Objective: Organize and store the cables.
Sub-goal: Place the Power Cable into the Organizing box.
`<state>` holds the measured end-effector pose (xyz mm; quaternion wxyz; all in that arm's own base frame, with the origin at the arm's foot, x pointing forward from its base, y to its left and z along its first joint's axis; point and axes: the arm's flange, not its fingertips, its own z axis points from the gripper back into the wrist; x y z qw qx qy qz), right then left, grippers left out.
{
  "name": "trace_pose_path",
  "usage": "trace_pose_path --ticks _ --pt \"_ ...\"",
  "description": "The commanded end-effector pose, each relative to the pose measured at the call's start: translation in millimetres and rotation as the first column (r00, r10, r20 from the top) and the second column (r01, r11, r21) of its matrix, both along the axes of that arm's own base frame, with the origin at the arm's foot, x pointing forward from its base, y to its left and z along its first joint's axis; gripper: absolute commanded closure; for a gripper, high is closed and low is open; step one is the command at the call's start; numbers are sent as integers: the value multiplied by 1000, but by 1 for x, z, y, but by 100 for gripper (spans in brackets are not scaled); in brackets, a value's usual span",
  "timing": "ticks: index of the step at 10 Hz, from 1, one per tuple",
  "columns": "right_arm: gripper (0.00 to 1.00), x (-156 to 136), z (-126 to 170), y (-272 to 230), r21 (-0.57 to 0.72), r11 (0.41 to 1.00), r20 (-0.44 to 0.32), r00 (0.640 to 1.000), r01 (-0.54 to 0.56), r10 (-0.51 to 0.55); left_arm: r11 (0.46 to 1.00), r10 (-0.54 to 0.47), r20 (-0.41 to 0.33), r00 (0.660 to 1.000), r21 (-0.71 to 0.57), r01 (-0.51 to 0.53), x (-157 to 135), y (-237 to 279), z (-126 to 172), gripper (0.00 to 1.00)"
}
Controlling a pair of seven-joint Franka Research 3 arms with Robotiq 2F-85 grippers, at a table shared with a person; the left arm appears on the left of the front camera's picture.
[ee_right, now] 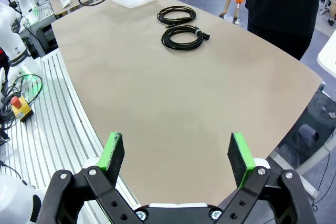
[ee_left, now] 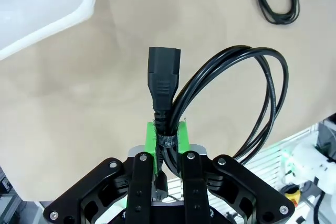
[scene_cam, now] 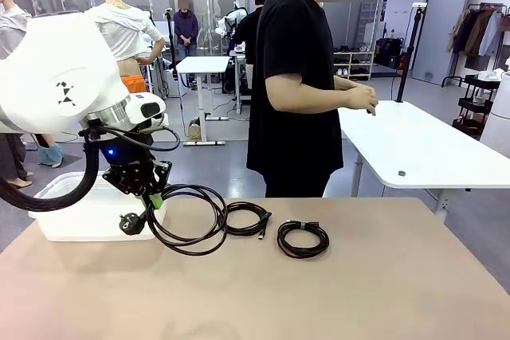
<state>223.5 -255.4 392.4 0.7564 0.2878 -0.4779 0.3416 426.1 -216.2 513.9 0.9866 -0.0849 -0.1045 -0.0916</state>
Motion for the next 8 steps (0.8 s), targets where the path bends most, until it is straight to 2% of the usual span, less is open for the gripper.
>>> trace_pose_path --ticks 1,6,7,8 --pt "0 0 1 -1 4 1000 26 1000 -1 1 1000 2 -4 1000 0 -2 1 -12 -9 96" --pt "0 0 1 -1 4 1000 26 1000 -1 1 1000 2 -4 1000 0 -2 1 -12 -9 96" --pt "0 0 1 -1 4 1000 26 1000 -1 1 1000 -18 -20 1000 12 18 -1 -12 -12 83" --pt "0 0 1 -1 4 1000 26 1000 -1 1 987 -146 27 989 78 144 29 29 -4 83"
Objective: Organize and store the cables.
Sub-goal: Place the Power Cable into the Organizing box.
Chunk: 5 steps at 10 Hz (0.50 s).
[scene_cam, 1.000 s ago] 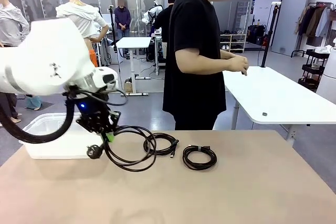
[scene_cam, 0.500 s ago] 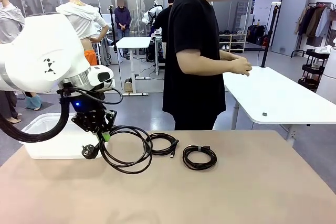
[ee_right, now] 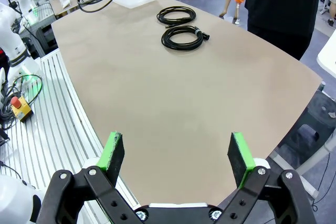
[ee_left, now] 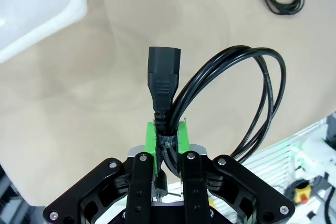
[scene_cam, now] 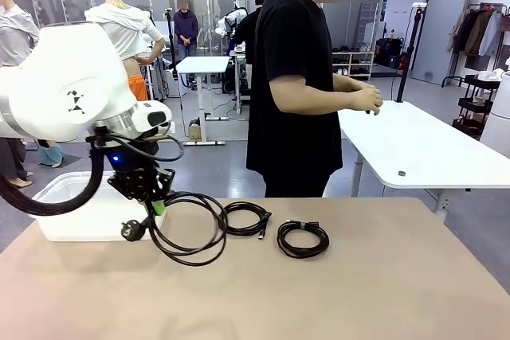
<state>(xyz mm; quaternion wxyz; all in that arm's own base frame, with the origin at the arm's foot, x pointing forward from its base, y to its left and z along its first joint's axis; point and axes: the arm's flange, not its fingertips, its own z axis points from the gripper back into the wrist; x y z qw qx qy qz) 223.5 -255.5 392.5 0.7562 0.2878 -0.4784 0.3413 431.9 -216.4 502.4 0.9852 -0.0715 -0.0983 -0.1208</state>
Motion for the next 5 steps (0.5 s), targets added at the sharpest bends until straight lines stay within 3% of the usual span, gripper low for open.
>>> trace_pose_path --ticks 1,3,4,5 --pt "0 0 1 -1 4 1000 26 1000 -1 1 998 -48 55 997 39 46 43 53 12 83" --pt "0 0 1 -1 4 1000 26 1000 -1 1 998 -66 98 993 13 65 79 120 26 83" --pt "0 0 1 -1 4 1000 26 1000 -1 1 996 -83 44 996 -30 84 96 148 30 83" --pt "0 0 1 -1 4 1000 26 1000 -1 1 998 -23 57 998 -56 26 121 178 30 83"
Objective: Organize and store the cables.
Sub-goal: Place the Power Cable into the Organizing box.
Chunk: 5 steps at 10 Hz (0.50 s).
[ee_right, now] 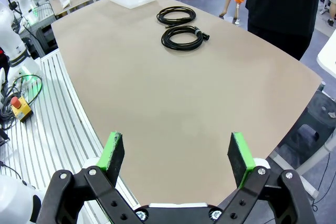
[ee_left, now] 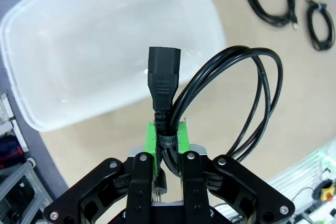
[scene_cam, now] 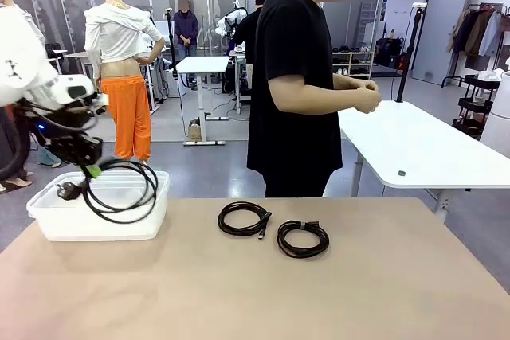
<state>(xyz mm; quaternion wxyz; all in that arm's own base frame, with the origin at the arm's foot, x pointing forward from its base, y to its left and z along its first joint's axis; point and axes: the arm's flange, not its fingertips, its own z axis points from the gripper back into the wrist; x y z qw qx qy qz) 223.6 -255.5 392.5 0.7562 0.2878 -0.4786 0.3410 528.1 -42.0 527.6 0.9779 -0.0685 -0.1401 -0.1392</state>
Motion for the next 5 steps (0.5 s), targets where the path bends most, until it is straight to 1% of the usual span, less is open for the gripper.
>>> trace_pose_path --ticks 1,2,3,4,5 --pt "0 0 1 -1 3 1000 26 1000 -2 2 995 41 -58 998 -87 -46 45 27 3 83" --pt "0 0 1 -1 3 1000 26 1000 -2 2 991 87 -39 995 -99 -91 63 45 -1 83" --pt "0 0 1 -1 3 1000 26 1000 -2 2 981 138 -4 990 -134 -138 82 56 -5 83" --pt "0 0 1 -1 3 1000 26 1000 -2 2 980 163 10 987 -114 -161 99 64 -14 83" --pt "0 0 1 -1 3 1000 26 1000 -2 2 979 176 -9 984 -101 -176 115 70 -29 83"
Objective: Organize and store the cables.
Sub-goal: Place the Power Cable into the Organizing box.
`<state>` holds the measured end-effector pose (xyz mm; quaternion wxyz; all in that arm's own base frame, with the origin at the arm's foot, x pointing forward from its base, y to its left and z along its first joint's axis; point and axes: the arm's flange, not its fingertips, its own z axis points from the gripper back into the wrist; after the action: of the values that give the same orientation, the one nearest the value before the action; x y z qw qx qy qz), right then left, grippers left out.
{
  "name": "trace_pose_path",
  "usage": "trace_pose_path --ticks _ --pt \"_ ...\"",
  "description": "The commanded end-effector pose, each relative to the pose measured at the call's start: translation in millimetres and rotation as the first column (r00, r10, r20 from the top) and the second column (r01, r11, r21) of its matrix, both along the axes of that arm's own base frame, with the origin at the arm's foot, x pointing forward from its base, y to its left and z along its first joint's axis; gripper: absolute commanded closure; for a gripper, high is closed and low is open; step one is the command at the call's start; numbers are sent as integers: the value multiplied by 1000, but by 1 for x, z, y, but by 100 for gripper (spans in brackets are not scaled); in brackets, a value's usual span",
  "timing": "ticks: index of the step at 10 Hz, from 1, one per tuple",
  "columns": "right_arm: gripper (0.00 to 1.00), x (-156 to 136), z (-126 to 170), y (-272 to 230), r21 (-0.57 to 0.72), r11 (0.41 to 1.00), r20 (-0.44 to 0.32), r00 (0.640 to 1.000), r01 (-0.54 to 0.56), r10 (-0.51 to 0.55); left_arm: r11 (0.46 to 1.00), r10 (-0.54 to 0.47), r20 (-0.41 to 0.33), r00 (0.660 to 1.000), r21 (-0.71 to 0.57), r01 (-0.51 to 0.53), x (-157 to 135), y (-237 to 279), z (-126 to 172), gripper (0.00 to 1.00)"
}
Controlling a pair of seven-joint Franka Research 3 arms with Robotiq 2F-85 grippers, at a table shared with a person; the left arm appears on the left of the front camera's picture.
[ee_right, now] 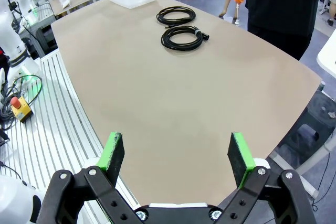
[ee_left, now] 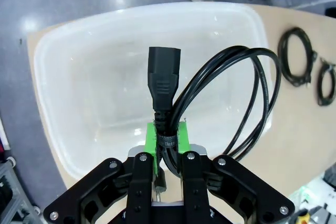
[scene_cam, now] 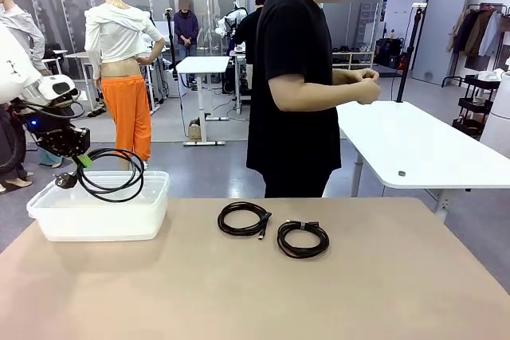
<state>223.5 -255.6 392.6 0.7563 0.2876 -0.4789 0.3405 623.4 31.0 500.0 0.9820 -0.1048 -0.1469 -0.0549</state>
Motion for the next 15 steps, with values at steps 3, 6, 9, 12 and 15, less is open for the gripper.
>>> trace_pose_path --ticks 3,6,9,12,15 --pt "0 0 1 -1 3 1000 25 1000 -3 3 999 42 -29 999 8 -42 44 9 -32 83" --pt "0 0 1 -1 3 1000 25 1000 -3 3 995 87 -83 993 45 -83 46 16 -62 83" --pt "0 0 1 -1 3 1000 25 1000 -3 3 993 110 -105 988 44 -106 37 13 -70 54" --pt "0 0 1 -1 3 1000 25 1000 -3 3 993 114 -106 988 31 -112 31 12 -70 7" --pt "0 0 1 -1 3 1000 25 1000 -3 3 993 111 -87 990 39 -108 24 9 -68 0"
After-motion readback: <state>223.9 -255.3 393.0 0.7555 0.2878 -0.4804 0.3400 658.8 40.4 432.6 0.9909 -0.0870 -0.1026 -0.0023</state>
